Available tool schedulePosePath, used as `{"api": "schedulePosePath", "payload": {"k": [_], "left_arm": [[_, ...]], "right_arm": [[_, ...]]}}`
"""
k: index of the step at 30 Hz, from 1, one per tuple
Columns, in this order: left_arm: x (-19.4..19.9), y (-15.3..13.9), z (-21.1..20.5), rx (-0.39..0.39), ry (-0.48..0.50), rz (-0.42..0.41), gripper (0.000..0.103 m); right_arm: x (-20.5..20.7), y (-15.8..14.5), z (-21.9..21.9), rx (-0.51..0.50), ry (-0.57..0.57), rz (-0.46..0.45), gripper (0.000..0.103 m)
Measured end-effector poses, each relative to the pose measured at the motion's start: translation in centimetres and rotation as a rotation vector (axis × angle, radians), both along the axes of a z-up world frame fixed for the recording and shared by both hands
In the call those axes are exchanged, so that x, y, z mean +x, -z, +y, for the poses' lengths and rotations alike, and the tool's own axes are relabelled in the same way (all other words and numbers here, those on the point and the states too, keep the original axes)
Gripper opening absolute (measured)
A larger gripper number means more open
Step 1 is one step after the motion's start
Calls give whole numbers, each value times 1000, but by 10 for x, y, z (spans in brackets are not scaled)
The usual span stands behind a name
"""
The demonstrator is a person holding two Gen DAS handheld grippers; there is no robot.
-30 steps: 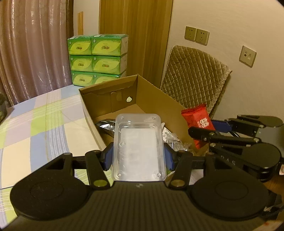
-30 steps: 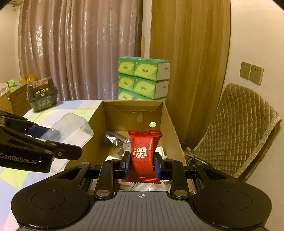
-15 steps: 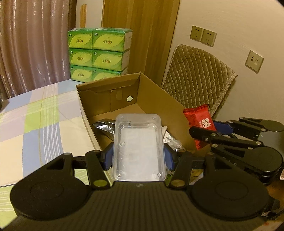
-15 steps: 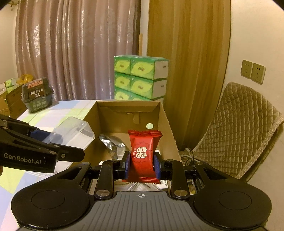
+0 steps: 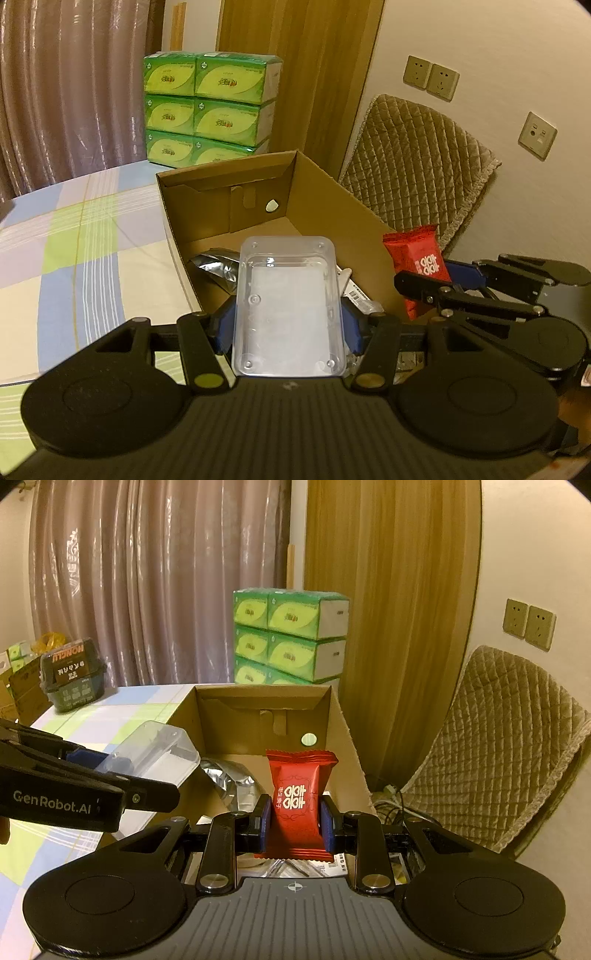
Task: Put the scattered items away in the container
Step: 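Lower the container and candy packet into the box and open both tools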
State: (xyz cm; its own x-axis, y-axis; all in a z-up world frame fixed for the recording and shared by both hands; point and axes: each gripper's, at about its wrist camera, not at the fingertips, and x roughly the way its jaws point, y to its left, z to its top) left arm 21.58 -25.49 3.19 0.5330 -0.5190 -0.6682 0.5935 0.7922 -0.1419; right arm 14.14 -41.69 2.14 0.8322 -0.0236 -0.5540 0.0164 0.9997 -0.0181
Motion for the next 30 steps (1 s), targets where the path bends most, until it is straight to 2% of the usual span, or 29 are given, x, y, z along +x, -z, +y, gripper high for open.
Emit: {"api": "schedulePosePath", "payload": {"k": [1, 3, 4, 24, 28, 29, 30], "left_arm": [[1, 0, 0, 2, -6, 4, 52], [3, 1, 1, 0, -17, 11, 67], [3, 1, 2, -2, -16, 8, 69], [-6, 0, 28, 32, -39, -13, 69], [-5, -1, 34, 32, -46, -14, 69], [-5, -1, 35, 33, -45, -14, 70], [-5, -1, 36, 34, -45, -16, 70]], "right_arm": [[1, 0, 0, 0, 0, 1, 24], [1, 1, -1, 0, 1, 2, 24], [1, 1, -1, 0, 1, 2, 24], [3, -1, 3, 11, -14, -7, 24], [12, 0, 8, 23, -41, 20, 25], [15, 2, 10, 17, -48, 32, 25], [16, 4, 11, 13, -49, 39, 33]]}}
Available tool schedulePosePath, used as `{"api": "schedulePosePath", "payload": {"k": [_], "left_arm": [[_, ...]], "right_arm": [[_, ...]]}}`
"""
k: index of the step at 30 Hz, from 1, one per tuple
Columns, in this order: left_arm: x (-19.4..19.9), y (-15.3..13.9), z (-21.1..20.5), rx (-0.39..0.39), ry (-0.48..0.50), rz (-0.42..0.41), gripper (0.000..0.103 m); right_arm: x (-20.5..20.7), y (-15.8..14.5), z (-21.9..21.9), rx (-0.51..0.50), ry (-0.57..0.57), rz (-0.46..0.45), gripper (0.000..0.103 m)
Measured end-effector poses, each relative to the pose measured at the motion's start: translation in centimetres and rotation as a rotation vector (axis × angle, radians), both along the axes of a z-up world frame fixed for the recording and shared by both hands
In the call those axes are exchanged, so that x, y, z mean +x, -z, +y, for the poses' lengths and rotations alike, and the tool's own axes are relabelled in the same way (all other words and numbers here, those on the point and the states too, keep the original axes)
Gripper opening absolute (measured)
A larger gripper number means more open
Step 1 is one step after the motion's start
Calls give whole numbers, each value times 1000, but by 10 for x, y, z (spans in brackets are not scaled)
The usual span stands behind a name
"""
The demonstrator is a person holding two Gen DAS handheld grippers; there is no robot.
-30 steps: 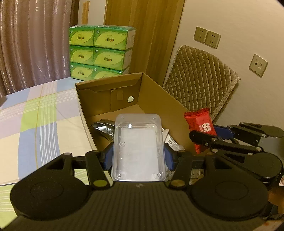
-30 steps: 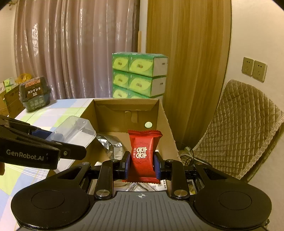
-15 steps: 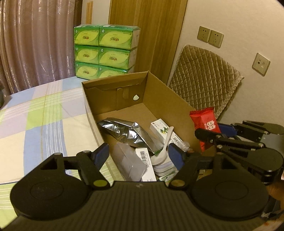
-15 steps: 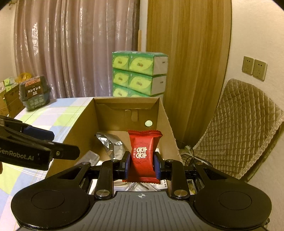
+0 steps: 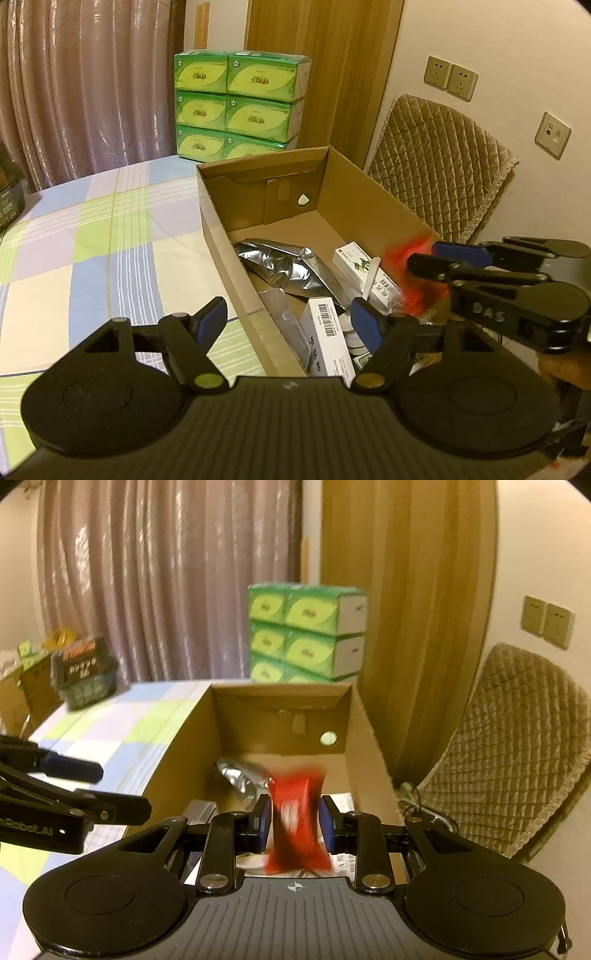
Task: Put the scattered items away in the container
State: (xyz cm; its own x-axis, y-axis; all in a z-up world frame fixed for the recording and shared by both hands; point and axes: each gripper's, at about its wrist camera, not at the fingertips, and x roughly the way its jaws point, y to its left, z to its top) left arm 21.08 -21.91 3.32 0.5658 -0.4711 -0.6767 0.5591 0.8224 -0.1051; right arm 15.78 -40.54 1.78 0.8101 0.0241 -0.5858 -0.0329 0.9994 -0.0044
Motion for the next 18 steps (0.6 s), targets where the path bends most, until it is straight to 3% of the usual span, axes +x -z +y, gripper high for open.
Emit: {"api": "schedulePosePath", "payload": {"k": [1, 3, 10, 18], "left_arm": [[0, 0, 1, 2, 0, -1, 70], [-1, 0, 1, 3, -1, -1, 70], [-4, 5, 8, 8, -12, 8, 72], [-18, 7, 24, -21, -35, 19, 87]], "right_arm": [[1, 2, 0, 4, 2, 2, 48], [1, 4, 0, 11, 11, 6, 56], [-4, 8, -2, 16, 16, 29, 56], [-12, 2, 0, 16, 18, 28, 59]]}}
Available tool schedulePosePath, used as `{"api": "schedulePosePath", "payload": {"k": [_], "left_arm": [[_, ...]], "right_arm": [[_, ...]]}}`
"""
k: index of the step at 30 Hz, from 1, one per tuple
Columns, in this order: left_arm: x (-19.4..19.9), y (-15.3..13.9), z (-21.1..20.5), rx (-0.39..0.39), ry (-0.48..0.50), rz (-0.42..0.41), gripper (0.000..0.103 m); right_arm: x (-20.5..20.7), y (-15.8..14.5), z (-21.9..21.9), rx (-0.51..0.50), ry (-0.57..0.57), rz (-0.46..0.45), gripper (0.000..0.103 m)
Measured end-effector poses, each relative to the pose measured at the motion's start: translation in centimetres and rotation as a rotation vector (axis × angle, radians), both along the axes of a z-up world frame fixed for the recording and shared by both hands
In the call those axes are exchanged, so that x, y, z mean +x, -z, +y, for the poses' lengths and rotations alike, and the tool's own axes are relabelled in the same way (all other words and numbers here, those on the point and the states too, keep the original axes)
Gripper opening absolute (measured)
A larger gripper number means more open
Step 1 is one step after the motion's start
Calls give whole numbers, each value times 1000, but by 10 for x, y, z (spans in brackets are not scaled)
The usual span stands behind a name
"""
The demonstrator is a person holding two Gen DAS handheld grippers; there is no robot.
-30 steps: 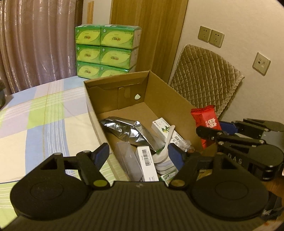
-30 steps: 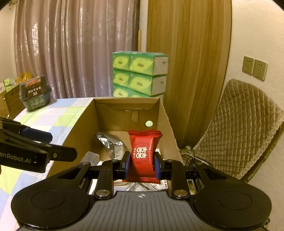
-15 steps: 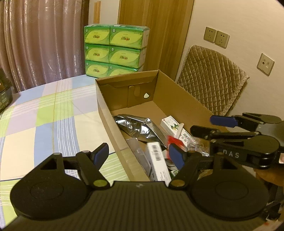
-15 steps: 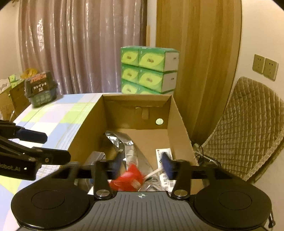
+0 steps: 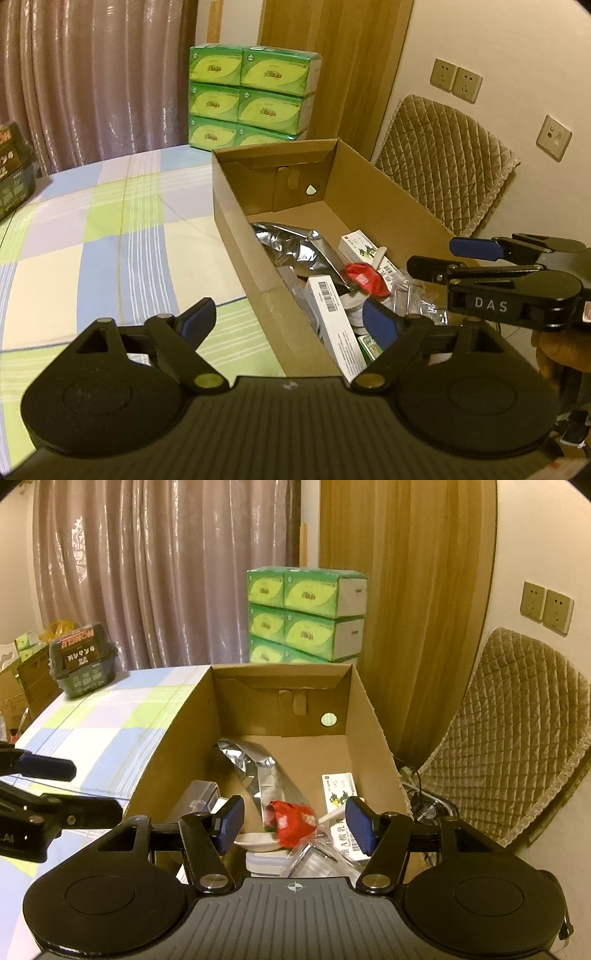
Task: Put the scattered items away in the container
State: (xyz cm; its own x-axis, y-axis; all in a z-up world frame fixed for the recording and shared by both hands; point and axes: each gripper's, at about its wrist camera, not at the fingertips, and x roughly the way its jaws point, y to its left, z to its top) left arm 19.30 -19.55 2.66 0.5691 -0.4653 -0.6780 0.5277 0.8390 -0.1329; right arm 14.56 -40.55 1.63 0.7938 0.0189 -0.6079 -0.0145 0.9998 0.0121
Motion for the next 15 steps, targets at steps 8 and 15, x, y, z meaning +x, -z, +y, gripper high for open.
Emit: {"api": "schedulePosePath", "payload": {"k": [8, 15], "left_arm": [[-25, -6, 15, 10, -28, -29, 100], [-52, -11, 25, 3, -35, -24, 102]], "right_arm": [[-24, -13, 6, 1, 7, -19, 72], [-52, -25, 13, -2, 14, -26, 77]]}}
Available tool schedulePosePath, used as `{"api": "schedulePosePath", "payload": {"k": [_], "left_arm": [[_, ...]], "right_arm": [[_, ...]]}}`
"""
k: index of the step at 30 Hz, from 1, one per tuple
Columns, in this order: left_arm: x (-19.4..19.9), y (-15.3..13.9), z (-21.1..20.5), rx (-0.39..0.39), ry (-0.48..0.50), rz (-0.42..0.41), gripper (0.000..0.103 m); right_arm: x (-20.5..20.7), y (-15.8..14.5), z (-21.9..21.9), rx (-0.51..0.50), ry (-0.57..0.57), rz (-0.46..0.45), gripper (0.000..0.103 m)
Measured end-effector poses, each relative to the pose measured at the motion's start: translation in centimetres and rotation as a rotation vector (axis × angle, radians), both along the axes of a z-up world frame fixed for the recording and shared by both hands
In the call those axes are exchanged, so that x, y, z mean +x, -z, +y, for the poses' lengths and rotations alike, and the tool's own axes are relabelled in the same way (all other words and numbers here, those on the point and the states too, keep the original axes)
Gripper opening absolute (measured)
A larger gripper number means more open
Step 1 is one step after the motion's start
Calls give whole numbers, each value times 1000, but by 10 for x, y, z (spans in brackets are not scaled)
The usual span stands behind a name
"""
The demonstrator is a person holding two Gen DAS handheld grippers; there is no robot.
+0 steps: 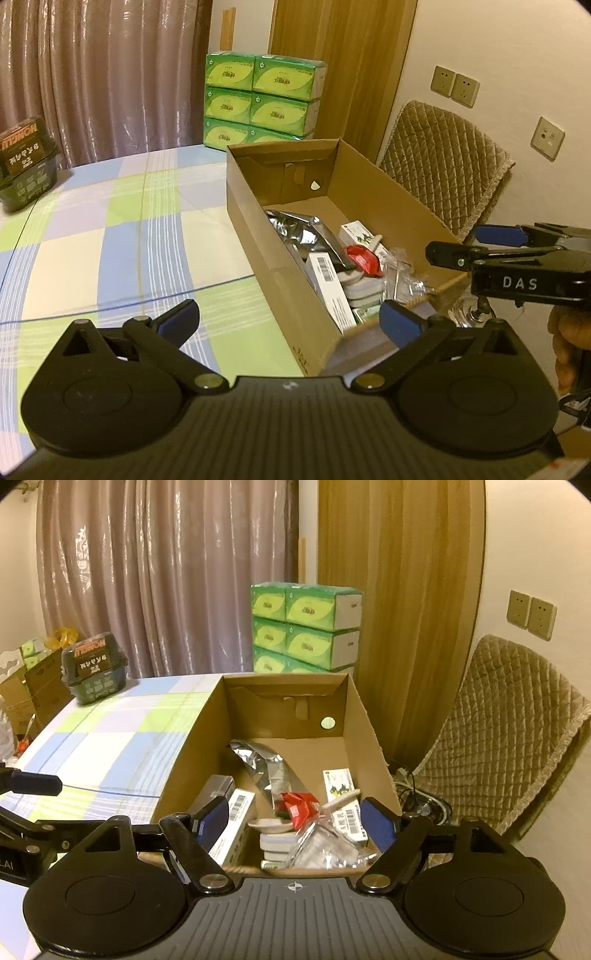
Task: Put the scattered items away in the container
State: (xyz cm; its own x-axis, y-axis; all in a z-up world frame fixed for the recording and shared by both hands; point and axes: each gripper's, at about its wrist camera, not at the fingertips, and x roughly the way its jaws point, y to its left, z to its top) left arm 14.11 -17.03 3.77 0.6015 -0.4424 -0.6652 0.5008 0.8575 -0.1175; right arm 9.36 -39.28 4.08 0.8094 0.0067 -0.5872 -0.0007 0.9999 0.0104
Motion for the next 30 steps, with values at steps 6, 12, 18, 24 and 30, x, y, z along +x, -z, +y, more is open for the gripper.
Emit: {"api": "schedulePosePath", "payload": {"k": [6, 12, 18, 24, 30], "left_arm": [[-21, -5, 12, -18, -65, 16, 102], [-42, -10, 22, -16, -100, 22, 102], [-66, -16, 28, -2, -105, 15, 102], [-86, -22, 33, -35, -92, 26, 102], [-97, -24, 38, -58, -115, 50, 102]], "right_arm": [[-23, -11, 4, 14, 16, 11, 84], [-48, -25, 11, 0, 23, 10, 91], [-73, -34, 17, -12, 37, 4, 99], [-93, -35, 19, -6, 69, 14, 101], [-111, -35, 20, 16, 80, 26, 101]]}}
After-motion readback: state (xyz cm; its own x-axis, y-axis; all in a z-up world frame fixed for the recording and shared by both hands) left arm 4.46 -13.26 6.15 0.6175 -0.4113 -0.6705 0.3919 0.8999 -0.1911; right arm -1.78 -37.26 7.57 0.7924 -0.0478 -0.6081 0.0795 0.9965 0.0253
